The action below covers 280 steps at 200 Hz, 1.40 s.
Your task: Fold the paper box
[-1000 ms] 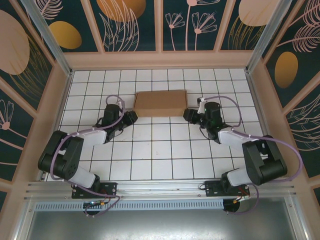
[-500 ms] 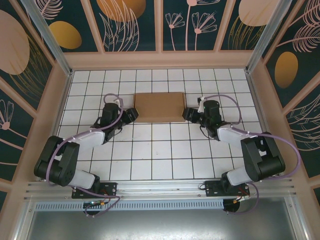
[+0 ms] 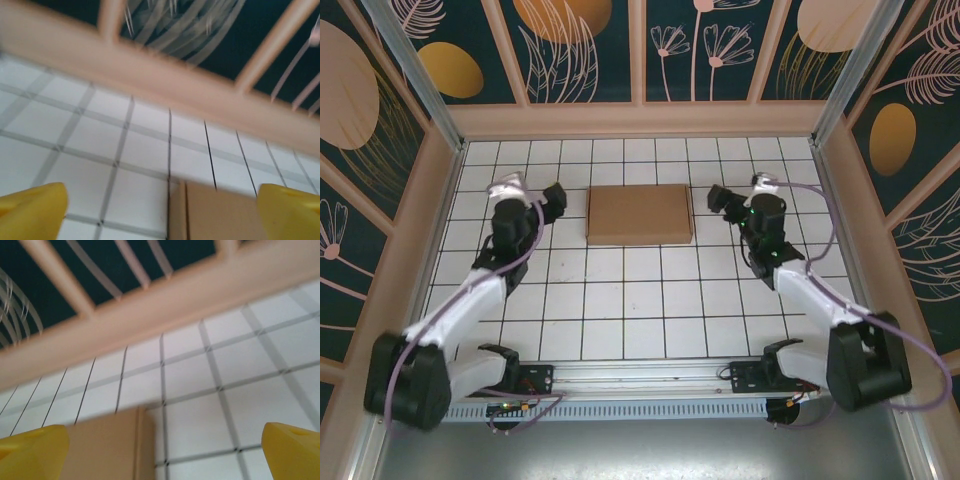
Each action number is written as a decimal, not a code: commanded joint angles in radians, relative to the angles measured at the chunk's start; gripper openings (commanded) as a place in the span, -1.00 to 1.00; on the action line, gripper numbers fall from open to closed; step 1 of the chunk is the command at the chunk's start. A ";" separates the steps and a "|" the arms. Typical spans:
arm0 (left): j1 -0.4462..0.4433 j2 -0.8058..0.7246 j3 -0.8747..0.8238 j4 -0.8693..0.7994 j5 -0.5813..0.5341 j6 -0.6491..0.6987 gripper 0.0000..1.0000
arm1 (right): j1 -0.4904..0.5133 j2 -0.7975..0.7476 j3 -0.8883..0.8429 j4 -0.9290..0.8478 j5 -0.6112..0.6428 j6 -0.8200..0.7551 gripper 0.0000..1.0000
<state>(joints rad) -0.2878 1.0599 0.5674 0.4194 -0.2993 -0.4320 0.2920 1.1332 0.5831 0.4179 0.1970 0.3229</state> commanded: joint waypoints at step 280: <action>0.286 0.459 -0.326 0.841 0.195 0.360 0.98 | -0.333 0.431 -0.365 0.907 -0.240 -0.308 0.98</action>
<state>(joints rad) -0.0113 1.5269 0.2432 1.2507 -0.1196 -0.0574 -0.0490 1.5734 0.2264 1.3186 -0.0471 0.0319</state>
